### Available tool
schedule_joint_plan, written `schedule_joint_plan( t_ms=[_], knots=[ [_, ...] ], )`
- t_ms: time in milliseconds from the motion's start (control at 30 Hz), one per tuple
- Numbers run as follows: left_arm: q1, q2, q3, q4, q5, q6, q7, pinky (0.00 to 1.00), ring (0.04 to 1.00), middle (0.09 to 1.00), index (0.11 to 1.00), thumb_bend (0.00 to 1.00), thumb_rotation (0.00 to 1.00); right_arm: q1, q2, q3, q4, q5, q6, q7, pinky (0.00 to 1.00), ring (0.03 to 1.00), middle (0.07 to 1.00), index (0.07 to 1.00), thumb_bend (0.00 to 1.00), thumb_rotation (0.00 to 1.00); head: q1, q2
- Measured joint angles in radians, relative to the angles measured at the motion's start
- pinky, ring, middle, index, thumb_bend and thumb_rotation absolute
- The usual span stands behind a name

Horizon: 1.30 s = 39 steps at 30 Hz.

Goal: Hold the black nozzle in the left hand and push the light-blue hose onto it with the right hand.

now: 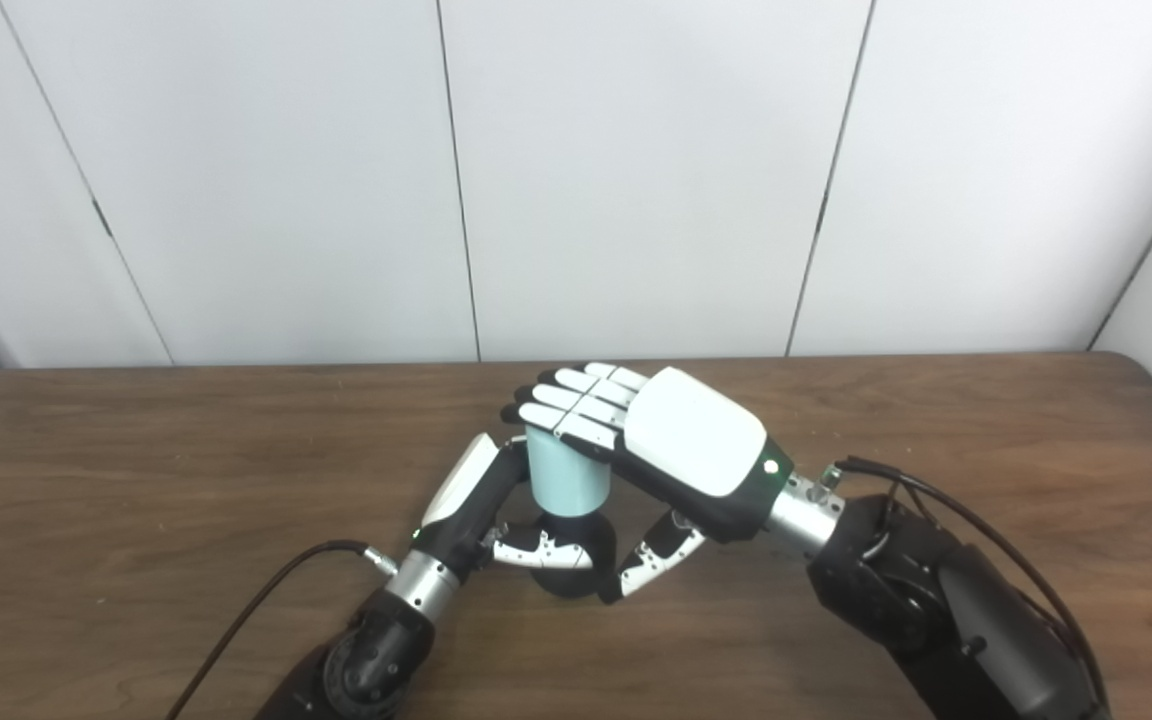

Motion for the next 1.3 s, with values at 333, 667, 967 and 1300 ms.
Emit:
schedule_joint_plan(
  t_ms=[333,667,967,1300],
  knots=[
    [0.000,0.000,0.001,-0.001,0.000,0.000,0.000,0.28,0.378,0.482,0.491,0.51,0.08,-0.005,-0.011,0.020,-0.001,0.016,0.000,-0.003,0.89,0.921,0.913,0.906,0.72,0.29,0.002,0.005],
    [0.001,-0.005,-0.008,-0.004,0.001,-0.003,-0.007,0.30,0.386,0.483,0.491,0.51,0.08,-0.005,-0.095,0.060,-0.034,0.078,0.001,0.003,0.90,0.927,0.913,0.898,0.70,0.31,0.002,0.003],
    [0.006,-0.006,-0.008,-0.014,0.002,-0.002,-0.017,0.30,0.398,0.491,0.491,0.51,0.08,-0.005,-0.121,0.100,-0.031,0.062,0.003,-0.075,0.90,0.916,0.917,0.907,0.70,0.31,0.000,0.015],
    [0.009,-0.006,-0.009,-0.018,0.002,-0.001,-0.021,0.35,0.434,0.509,0.491,0.51,0.08,-0.005,-0.144,0.163,0.007,0.005,0.002,-0.222,0.91,0.921,0.921,0.912,0.71,0.27,0.003,0.025]
  ],
)
